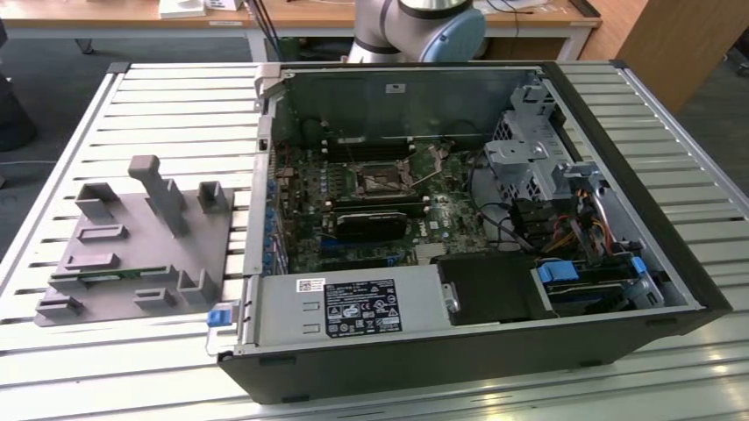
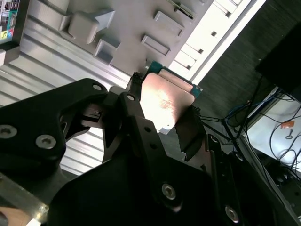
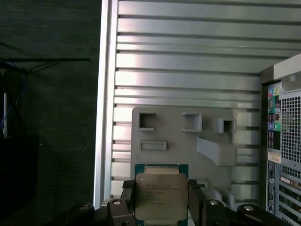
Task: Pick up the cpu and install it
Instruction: 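Pick up the cpu and move it towards the insertion slot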
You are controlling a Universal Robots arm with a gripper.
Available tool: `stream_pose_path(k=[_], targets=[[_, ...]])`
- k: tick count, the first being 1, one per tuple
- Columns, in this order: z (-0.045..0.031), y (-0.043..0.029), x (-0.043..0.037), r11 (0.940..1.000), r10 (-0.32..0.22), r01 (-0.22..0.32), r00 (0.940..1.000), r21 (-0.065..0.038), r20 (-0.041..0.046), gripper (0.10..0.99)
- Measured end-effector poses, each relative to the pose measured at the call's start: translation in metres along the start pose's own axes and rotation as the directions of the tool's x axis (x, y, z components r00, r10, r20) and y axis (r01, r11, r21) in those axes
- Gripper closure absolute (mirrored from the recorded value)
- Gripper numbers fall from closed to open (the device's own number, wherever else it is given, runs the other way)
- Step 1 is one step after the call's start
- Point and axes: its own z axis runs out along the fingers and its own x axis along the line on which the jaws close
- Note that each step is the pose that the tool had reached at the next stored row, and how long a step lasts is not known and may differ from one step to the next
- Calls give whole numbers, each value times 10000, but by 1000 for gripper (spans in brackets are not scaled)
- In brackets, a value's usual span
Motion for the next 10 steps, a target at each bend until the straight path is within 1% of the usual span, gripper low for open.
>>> stream_pose_path(k=[10], targets=[[1,-1,-171,10000,0,0,10000,-4,0,545]])
